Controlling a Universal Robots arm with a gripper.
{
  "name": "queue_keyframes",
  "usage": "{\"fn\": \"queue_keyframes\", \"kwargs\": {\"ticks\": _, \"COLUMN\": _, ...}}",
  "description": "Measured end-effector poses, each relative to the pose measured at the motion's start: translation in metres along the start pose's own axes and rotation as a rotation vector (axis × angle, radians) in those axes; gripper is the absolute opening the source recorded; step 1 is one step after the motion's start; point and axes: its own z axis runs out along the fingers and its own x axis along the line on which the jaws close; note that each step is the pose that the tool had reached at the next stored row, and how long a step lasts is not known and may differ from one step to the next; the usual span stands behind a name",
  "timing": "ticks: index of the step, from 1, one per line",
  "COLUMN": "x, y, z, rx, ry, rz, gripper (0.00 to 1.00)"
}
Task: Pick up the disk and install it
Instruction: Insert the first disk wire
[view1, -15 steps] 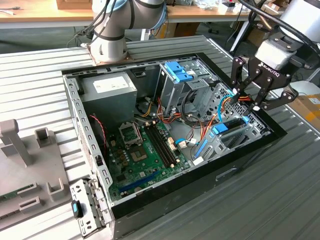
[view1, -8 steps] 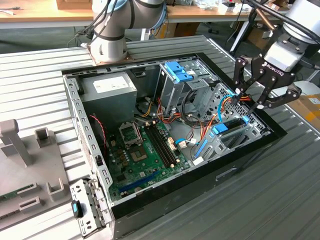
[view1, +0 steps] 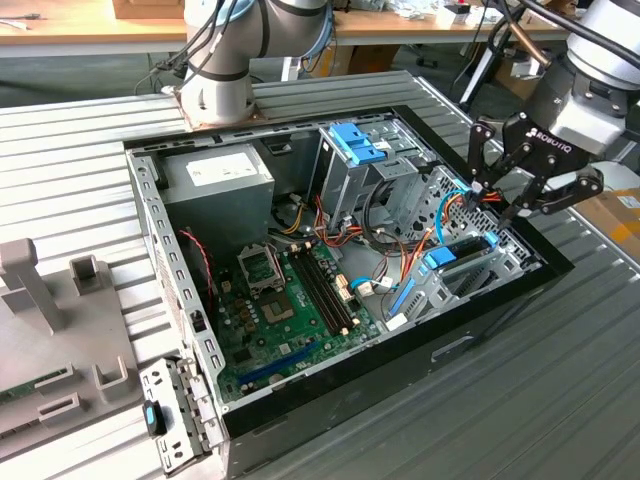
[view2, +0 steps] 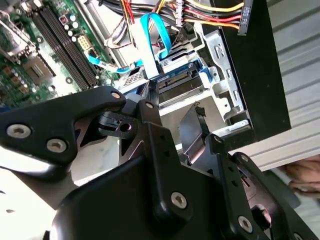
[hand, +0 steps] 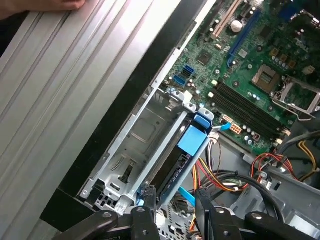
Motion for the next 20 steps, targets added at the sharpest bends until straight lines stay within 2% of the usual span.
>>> {"fn": "queue_keyframes", "kwargs": {"ticks": 2, "x": 0.0003, "y": -0.0004, "z": 0.0002, "rx": -0.0009, "ry": 0.0001, "rz": -0.035, "gripper": 0.44}}
{"fn": "queue_keyframes", "kwargs": {"ticks": 3, "x": 0.0005, "y": -0.0010, "z": 0.0006, "rx": -0.0015, "ry": 0.0000, "rz": -0.071, "gripper": 0.44}}
{"fn": "queue_keyframes", "kwargs": {"ticks": 8, "x": -0.0001, "y": -0.0014, "z": 0.0004, "rx": -0.0018, "ry": 0.0003, "rz": -0.072, "gripper": 0.44}}
{"fn": "queue_keyframes", "kwargs": {"ticks": 9, "x": -0.0009, "y": -0.0067, "z": 0.0004, "rx": -0.0024, "ry": 0.0004, "rz": -0.096, "gripper": 0.44}}
{"fn": "queue_keyframes", "kwargs": {"ticks": 10, "x": -0.0012, "y": -0.0077, "z": 0.0004, "rx": -0.0026, "ry": 0.0005, "rz": -0.103, "gripper": 0.44}}
{"fn": "queue_keyframes", "kwargs": {"ticks": 20, "x": -0.0016, "y": -0.0101, "z": 0.0004, "rx": -0.0028, "ry": 0.0005, "rz": -0.109, "gripper": 0.44}}
